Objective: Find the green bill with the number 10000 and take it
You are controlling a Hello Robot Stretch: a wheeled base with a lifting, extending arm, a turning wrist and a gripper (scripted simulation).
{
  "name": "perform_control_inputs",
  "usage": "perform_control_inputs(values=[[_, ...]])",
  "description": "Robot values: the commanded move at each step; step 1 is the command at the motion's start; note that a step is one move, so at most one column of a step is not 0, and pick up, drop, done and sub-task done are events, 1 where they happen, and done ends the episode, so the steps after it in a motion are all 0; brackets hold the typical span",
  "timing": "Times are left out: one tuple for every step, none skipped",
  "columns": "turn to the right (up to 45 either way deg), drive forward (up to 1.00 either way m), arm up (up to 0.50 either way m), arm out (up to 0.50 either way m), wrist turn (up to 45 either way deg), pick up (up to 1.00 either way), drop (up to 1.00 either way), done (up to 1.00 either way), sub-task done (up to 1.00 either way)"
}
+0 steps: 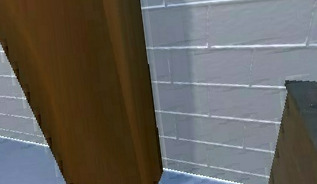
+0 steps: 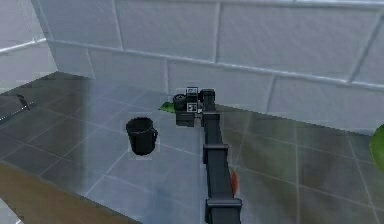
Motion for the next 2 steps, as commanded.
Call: perform_control_inputs(values=[[0.0, 0.00, 0.10, 0.00, 0.0, 0.00, 0.00, 0.00, 0.00], [0.0, 0.00, 0.00, 0.00, 0.0, 0.00, 0.00, 1.00, 0.00]])
